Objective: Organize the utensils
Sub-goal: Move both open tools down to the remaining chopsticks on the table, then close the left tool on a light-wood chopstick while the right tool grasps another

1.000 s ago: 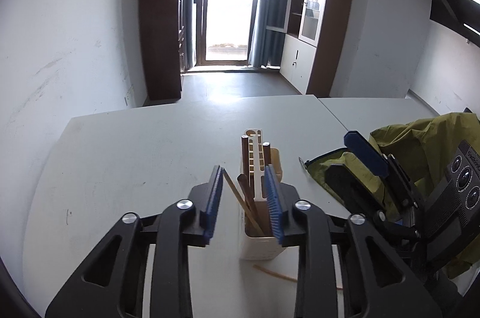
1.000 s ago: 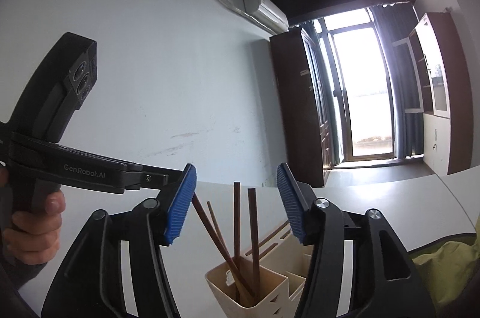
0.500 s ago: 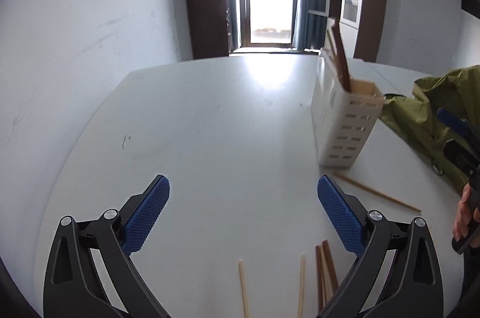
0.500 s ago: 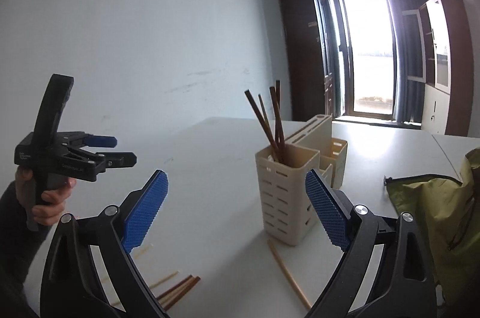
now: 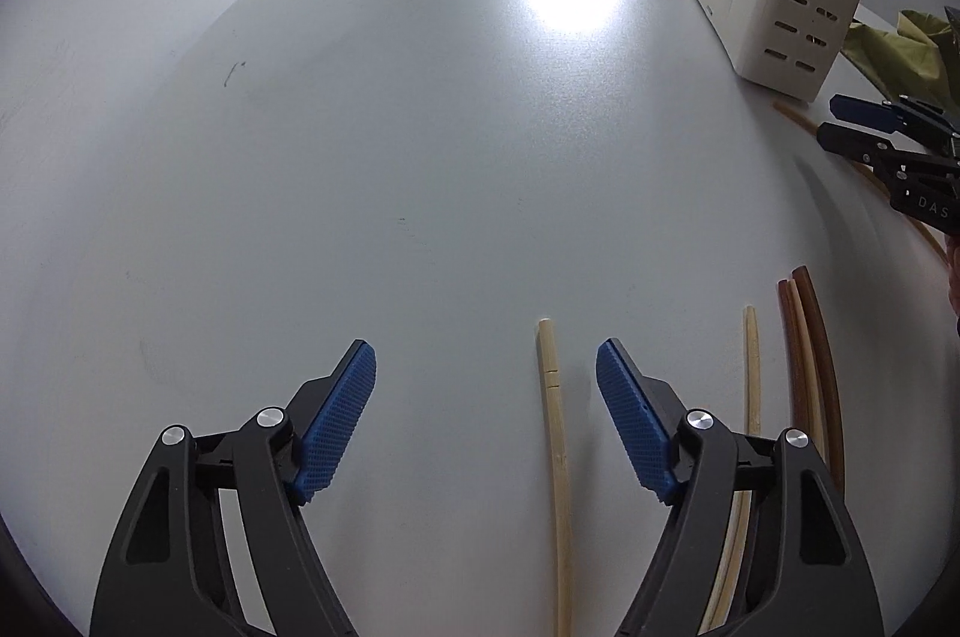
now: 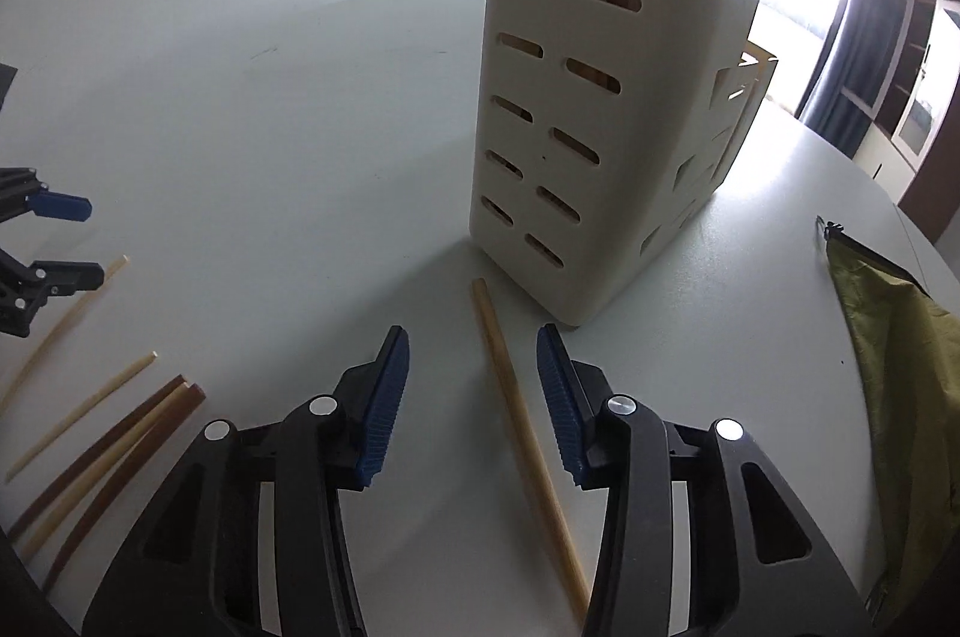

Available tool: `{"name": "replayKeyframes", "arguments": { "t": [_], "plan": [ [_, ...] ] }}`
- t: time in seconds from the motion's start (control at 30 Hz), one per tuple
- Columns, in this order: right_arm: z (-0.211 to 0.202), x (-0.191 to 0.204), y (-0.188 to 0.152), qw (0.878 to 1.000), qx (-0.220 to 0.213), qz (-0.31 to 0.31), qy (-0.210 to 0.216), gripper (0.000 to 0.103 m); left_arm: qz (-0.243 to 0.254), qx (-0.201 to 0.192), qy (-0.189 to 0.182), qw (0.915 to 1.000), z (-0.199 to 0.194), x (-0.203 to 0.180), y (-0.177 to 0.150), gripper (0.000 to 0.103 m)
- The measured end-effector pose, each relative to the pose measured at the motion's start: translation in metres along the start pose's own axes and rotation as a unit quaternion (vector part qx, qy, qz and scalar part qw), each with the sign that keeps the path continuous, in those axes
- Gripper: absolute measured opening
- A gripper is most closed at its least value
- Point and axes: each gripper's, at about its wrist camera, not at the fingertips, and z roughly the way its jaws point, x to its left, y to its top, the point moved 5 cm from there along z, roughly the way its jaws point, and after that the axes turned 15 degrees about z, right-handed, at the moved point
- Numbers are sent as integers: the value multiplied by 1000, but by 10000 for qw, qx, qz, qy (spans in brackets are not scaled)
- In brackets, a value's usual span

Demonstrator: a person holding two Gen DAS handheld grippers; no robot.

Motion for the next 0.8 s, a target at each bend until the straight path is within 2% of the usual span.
{"name": "replayKeyframes", "arguments": {
  "t": [0.17,0.23,0.27,0.3,0.37,0.47,0.57,0.6,0.63,0.67,0.7,0.73,0.8],
  "plan": [
    [15,9,5,9998,108,-167,-17,44,-151,56,-70,9998,8,6,-5,75],
    [14,12,4,9998,69,-197,74,44,-215,68,-10,9997,6,10,-5,69],
    [12,14,3,9997,55,-236,57,45,-203,94,35,9997,8,8,-4,70],
    [11,13,3,9997,49,-249,18,46,-197,101,46,9997,7,8,-5,71],
    [12,10,1,9998,50,-182,-9,57,-164,74,-25,9998,7,6,-4,71],
    [19,1,-5,9995,306,105,72,58,-25,-1,14,10000,9,1,-2,71],
    [16,-1,-9,9992,348,161,112,58,-10,-45,-183,9998,9,-1,-1,57],
    [15,0,-8,9991,371,159,137,56,-9,-72,-287,9996,8,-1,-1,47],
    [14,2,-8,9990,386,139,194,46,11,-107,-418,9991,8,-5,0,33],
    [13,3,-8,9990,381,96,199,29,34,-116,-368,9992,8,-7,0,24],
    [14,1,-8,9989,396,95,216,23,70,-111,-275,9995,8,-9,0,10],
    [13,2,-8,9989,402,109,212,13,94,-112,-226,9996,8,-10,-1,6],
    [11,1,-10,9991,375,96,159,9,54,-125,-231,9996,7,-10,-1,5]
  ]
}}
